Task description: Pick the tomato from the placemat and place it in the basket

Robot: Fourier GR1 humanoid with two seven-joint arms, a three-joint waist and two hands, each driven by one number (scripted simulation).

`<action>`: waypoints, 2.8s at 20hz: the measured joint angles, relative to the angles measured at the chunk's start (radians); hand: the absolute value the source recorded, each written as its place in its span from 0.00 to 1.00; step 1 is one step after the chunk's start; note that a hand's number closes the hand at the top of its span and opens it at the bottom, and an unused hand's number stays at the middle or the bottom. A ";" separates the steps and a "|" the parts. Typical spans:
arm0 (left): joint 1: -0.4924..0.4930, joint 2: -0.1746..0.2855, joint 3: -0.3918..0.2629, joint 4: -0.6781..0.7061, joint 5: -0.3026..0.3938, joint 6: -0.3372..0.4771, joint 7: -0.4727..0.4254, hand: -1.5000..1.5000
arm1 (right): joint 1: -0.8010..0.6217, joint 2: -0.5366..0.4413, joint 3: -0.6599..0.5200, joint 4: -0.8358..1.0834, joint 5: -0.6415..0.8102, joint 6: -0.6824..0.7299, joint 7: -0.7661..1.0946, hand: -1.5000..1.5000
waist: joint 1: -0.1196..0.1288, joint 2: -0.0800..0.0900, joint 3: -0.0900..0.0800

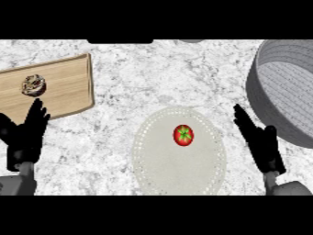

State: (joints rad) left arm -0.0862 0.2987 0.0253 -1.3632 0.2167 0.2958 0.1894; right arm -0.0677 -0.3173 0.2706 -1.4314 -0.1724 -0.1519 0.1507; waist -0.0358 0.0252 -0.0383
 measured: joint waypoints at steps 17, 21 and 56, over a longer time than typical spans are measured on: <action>-0.117 0.072 -0.071 -0.007 -0.008 -0.191 -0.014 0.50 | -0.394 0.096 0.316 -0.187 0.113 0.570 -0.601 0.00 | 0.074 -0.020 0.041; -0.113 0.090 -0.046 -0.006 -0.006 -0.214 -0.009 0.50 | -0.420 0.074 0.317 -0.229 0.161 0.617 -0.541 0.00 | 0.050 -0.025 0.039; -0.129 0.074 0.012 0.008 -0.027 -0.260 -0.004 0.50 | -0.799 -0.306 0.028 0.060 0.336 1.023 -0.418 0.00 | 0.046 -0.021 0.039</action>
State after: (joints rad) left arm -0.2151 0.3729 0.0369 -1.3547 0.1895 0.0363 0.1859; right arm -0.8664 -0.6234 0.2983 -1.3716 0.1634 0.8715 -0.2676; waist 0.0101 0.0043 0.0008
